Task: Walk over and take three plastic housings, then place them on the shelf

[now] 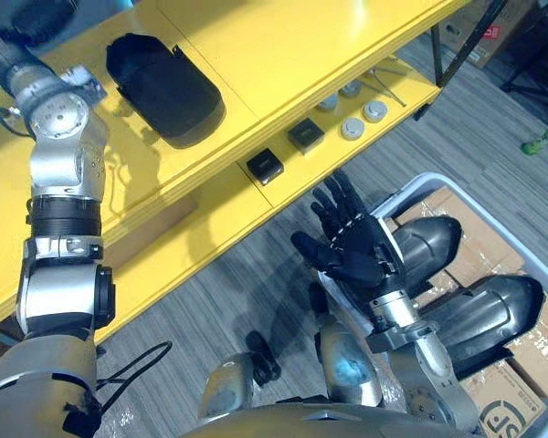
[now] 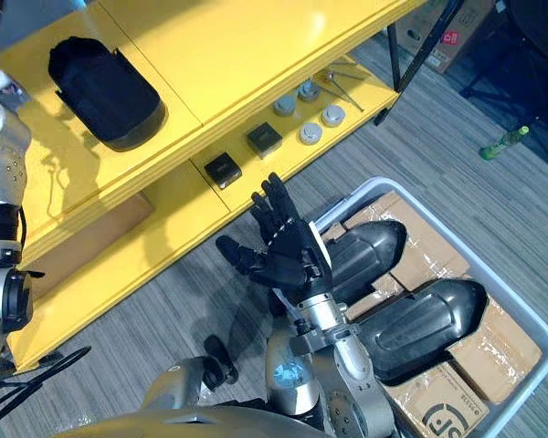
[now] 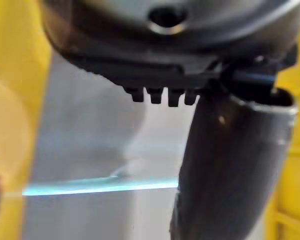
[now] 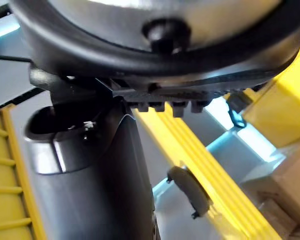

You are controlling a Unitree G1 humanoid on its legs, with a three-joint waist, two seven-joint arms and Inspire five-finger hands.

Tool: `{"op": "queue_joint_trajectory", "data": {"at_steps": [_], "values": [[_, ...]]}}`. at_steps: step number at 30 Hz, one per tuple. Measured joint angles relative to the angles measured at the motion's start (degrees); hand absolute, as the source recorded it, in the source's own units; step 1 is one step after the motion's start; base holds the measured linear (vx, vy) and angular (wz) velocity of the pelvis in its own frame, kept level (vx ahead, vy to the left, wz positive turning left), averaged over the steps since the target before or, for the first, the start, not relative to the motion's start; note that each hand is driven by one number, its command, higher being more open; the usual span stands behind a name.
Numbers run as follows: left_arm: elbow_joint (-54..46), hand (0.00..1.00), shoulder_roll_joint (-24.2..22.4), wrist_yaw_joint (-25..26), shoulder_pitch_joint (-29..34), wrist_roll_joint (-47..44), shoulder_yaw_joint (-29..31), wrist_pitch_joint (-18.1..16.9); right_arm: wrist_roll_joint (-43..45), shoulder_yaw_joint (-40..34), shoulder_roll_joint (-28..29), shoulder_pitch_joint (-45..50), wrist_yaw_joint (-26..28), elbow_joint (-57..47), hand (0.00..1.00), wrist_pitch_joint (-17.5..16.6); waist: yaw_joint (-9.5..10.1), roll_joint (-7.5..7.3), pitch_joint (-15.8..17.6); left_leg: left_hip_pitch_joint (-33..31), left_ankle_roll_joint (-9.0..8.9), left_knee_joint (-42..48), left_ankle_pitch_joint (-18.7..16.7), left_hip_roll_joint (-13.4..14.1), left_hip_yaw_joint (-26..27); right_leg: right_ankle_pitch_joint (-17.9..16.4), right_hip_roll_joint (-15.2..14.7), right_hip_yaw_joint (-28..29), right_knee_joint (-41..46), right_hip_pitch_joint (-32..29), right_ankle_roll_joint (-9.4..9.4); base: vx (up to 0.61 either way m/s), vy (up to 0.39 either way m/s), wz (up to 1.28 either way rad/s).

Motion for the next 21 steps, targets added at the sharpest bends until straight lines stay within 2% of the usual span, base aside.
{"op": "queue_joint_trajectory", "data": {"at_steps": [2,3,6,8,9,11,14,17,20,21], "values": [[-4.27,1.0,0.0,0.6,1.23,1.79,0.44,-1.65,-1.89,-0.3,-0.21,-0.02,0.0,1.25,1.0,0.0,0.8,0.29,-2.41,1.67,-0.04,-1.93,0.57,-0.48,-0.6,0.04,-0.07,-0.69,-1.43,1.74,0.06,0.05,-0.018,0.17],[-9.23,1.0,-0.34,-0.05,5.51,3.04,1.84,-3.54,-2.03,-0.65,-0.36,-0.04,0.01,1.39,1.0,0.0,0.93,0.91,-4.36,2.73,-0.18,-3.51,1.08,-0.85,-1.62,0.04,-0.21,-1.58,-2.43,3.07,0.07,0.06,-0.01,0.21],[-16.64,1.0,-1.97,-1.74,14.43,4.24,3.59,-5.72,-4.56,-1.64,-0.34,-0.58,-0.08,2.15,1.0,-0.02,2.29,1.58,-6.9,4.56,-0.4,-5.25,1.68,-1.01,-2.28,0.04,-0.16,-2.58,-3.96,5.19,0.07,0.05,-0.007,0.17],[-23.89,1.0,-8.62,-4.5,25.05,4.04,5.09,-7.82,-6.22,-3.0,-0.48,-2.76,-0.38,4.53,1.0,-0.16,4.07,1.7,-8.69,6.34,-0.5,-6.9,2.42,-1.18,-4.36,-0.07,-0.14,-4.57,-4.4,7.42,-0.03,0.03,-0.017,0.35],[-25.42,1.0,-10.61,-5.39,27.87,3.89,5.21,-8.69,-6.25,-3.33,-0.58,-3.5,-0.61,5.25,1.0,-0.3,4.6,1.66,-9.11,6.6,-0.54,-7.41,2.5,-1.23,-4.79,-0.11,-0.14,-4.97,-4.41,7.61,-0.05,0.0,-0.018,0.36],[-30.42,1.0,-18.63,-8.25,38.72,3.69,5.27,-10.62,-6.4,-5.37,-0.31,-6.62,-2.16,7.81,1.0,-1.02,6.59,0.72,-9.84,6.66,-0.47,-7.86,3.04,-1.59,-6.5,-0.13,-0.45,-6.67,-4.43,8.3,-0.06,-0.04,-0.011,0.36],[-33.14,1.0,-25.11,-11.61,49.61,3.65,5.15,-10.58,-8.09,-8.58,-0.1,-9.95,-3.31,10.31,1.0,-1.09,8.94,-0.71,-10.66,7.05,-0.28,-8.22,3.72,-2.16,-8.24,-0.21,-1.08,-8.58,-4.44,9.46,-0.04,-0.08,0.0,0.32],[-36.68,1.0,-26.62,-16.33,56.66,3.6,5.4,-10.72,-9.63,-11.3,-0.12,-11.61,-3.99,11.09,1.0,-1.21,10.48,-1.86,-11.37,7.53,-0.22,-8.28,3.76,-2.75,-9.87,-0.99,-1.91,-10.38,-4.46,10.97,-0.06,-0.11,0.01,0.26],[-39.48,1.0,-26.9,-20.83,59.21,3.53,6.86,-12.94,-10.3,-12.37,-0.12,-13.12,-4.2,11.22,1.0,-1.4,11.19,-2.29,-11.7,7.36,-0.5,-8.31,3.64,-3.02,-10.24,-1.63,-2.26,-11.01,-4.55,11.13,-0.17,-0.08,0.001,0.14],[-43.62,1.0,-27.8,-36.68,63.07,2.06,9.11,-18.12,-10.16,-16.36,-0.12,-17.7,-4.73,13.29,1.0,-2.44,13.33,-4.5,-13.91,6.56,-0.31,-8.17,4.26,-3.07,-11.64,-1.43,-2.76,-12.79,-4.45,11.08,0.05,0.0,0.0,0.0]]}}
